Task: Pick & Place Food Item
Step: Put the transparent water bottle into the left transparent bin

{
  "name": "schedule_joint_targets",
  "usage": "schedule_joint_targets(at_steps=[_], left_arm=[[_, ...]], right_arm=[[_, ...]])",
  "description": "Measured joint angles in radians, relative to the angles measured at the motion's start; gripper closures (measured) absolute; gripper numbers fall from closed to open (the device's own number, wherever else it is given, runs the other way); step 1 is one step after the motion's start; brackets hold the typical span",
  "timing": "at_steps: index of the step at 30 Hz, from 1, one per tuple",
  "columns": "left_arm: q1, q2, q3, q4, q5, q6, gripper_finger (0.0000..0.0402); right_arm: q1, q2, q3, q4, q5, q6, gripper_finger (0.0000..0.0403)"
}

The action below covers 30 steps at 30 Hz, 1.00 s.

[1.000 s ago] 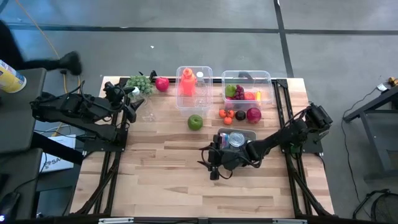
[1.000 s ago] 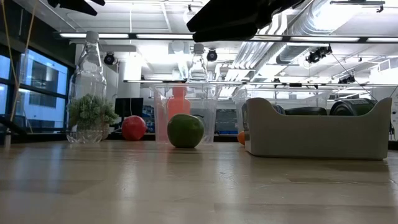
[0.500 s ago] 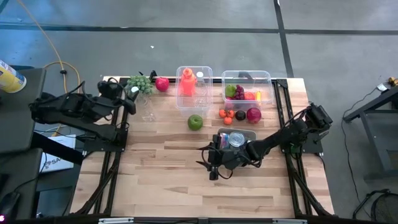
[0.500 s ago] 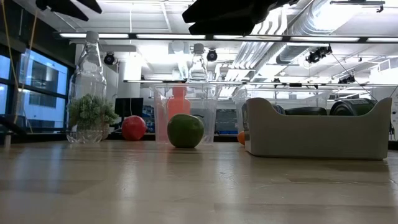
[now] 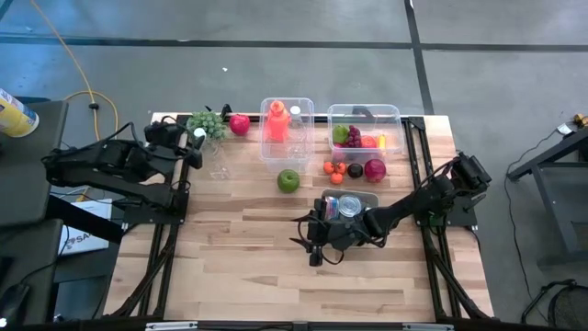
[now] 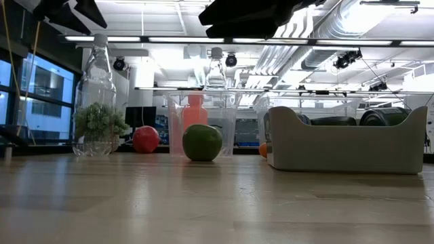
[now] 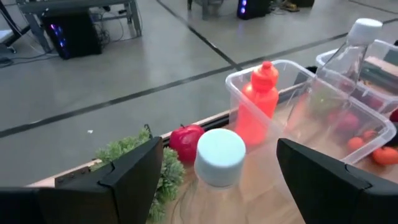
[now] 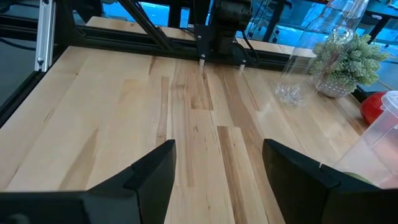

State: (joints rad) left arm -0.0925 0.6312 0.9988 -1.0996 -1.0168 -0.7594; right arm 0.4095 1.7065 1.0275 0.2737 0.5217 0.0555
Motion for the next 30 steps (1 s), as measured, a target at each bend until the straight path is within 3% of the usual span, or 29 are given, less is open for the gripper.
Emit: schedule_joint_targets(at_steps=[30], left_arm=[[0.0, 0.079, -0.092, 0.009, -0.001, -0.072, 0.0096]], right_arm=[[-0.032, 0.0, 0.0, 0.0, -0.004, -0.008, 0.0176]])
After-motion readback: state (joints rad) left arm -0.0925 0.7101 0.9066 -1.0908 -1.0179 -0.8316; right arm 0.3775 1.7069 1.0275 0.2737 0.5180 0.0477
